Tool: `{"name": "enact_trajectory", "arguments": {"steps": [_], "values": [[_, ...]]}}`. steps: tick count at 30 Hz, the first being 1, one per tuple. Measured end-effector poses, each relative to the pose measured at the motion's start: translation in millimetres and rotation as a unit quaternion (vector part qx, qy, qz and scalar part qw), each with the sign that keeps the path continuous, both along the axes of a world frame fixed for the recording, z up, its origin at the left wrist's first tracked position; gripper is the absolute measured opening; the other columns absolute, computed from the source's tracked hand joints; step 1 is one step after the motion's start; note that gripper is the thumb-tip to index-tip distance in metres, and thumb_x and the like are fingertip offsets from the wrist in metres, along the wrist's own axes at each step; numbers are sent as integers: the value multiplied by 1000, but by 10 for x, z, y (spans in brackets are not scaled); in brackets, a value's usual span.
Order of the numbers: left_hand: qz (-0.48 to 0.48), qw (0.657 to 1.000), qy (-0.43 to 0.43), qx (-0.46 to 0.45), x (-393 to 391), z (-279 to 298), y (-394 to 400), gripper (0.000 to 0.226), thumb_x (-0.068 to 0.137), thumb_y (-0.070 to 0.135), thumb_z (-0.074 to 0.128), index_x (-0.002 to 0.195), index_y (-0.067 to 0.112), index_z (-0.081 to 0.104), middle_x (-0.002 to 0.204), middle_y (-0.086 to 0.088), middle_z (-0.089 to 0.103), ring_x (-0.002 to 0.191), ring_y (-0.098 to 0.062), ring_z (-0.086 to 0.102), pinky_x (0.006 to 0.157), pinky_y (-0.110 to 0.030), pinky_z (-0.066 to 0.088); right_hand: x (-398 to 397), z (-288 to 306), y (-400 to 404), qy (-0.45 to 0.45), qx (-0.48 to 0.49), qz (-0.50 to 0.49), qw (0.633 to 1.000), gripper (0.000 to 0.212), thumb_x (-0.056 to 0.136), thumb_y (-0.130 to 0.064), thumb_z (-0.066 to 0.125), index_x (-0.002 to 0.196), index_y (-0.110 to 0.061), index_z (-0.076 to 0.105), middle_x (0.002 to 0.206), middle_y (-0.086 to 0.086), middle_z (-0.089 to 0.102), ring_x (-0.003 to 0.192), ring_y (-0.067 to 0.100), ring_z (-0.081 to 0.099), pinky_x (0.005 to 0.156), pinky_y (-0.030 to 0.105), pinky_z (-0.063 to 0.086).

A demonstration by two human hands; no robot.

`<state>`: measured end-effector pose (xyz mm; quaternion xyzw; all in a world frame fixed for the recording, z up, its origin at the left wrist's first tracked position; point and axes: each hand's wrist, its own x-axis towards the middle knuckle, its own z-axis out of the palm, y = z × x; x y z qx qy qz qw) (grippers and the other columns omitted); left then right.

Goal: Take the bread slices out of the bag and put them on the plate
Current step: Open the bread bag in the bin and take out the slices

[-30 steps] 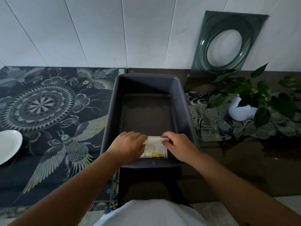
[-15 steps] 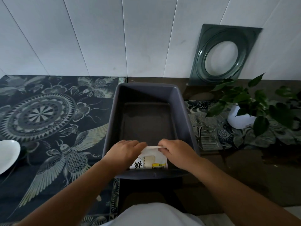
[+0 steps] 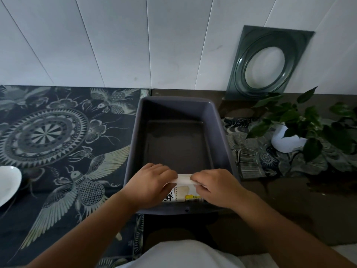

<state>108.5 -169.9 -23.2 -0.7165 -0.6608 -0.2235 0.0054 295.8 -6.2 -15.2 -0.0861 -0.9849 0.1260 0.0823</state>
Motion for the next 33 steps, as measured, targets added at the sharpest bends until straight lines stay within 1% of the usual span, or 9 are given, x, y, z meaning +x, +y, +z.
{"name": "enact_trajectory", "arguments": {"steps": [3, 6, 11, 14, 16, 18, 21, 26, 33], "values": [[-2, 999, -34, 7, 14, 62, -28, 21, 95, 27, 53, 92, 15, 69, 86, 0, 70, 77, -20, 63, 68, -38, 50, 36, 61, -14, -32, -76, -4, 997, 39, 95, -44, 42, 104, -21, 73, 88, -6, 68, 76, 12, 62, 63, 33, 51], [21, 998, -61, 5, 14, 118, 30, 21, 95, 25, 54, 92, 14, 71, 85, 0, 73, 77, -21, 66, 69, -40, 52, -17, 128, 32, -57, -150, -25, 987, 36, 97, -42, 47, 94, -18, 74, 79, -13, 57, 73, 5, 57, 66, 31, 49], [36, 997, 45, 52, -1, 87, 122, 19, 86, 27, 68, 103, 21, 70, 110, -4, 70, 107, -28, 58, 83, -43, 46, -172, 170, 127, -68, -244, -96, 963, 38, 94, -34, 56, 74, -4, 69, 71, 14, 66, 60, 20, 59, 55, 39, 43], [9, 995, 98, 23, 5, 37, 114, 16, 82, 35, 71, 96, 26, 71, 123, -8, 65, 120, -30, 49, 87, -47, 43, -223, 176, 124, -72, -263, -95, 957, 39, 93, -33, 57, 69, -4, 66, 69, 19, 64, 58, 28, 56, 52, 40, 38], [36, 996, 82, 12, 22, 10, 94, 9, 83, 31, 66, 90, 28, 71, 128, -10, 62, 125, -32, 42, 88, -50, 41, -241, 183, 146, -78, -261, -94, 958, 42, 94, -33, 56, 62, -7, 59, 60, 12, 58, 54, 26, 50, 52, 40, 37], [43, 996, 75, 0, 46, -8, 66, 10, 84, 31, 64, 93, 33, 68, 136, -9, 54, 129, -35, 38, 91, -50, 35, -275, 208, 198, -67, -259, -102, 958, 47, 95, -32, 55, 52, -15, 45, 49, -2, 44, 46, 11, 40, 47, 27, 30], [23, 996, 89, -11, 64, 9, 24, 11, 85, 30, 63, 94, 35, 67, 141, -7, 48, 132, -34, 35, 92, -48, 31, -381, 264, 309, -50, -237, -119, 963, 49, 96, -31, 56, 50, -20, 45, 46, -7, 45, 44, 6, 42, 46, 22, 33], [-9, 996, 77, -50, 51, 167, -45, 14, 83, 25, 71, 95, 32, 67, 106, 9, 68, 123, -19, 52, 92, -50, 34, -607, 400, 516, -70, -59, -128, 988, 37, 98, -41, 49, 73, -19, 64, 68, -3, 62, 65, 16, 59, 62, 38, 51], [34, 979, 141, -146, 121, 424, -65, 23, 75, 21, 75, 95, 31, 69, 81, 9, 72, 108, -19, 62, 99, -60, 32, -755, 475, 597, -91, -78, -162, 979, 29, 99, -36, 53, 84, -18, 70, 75, 0, 66, 71, 17, 63, 62, 33, 48]]}}
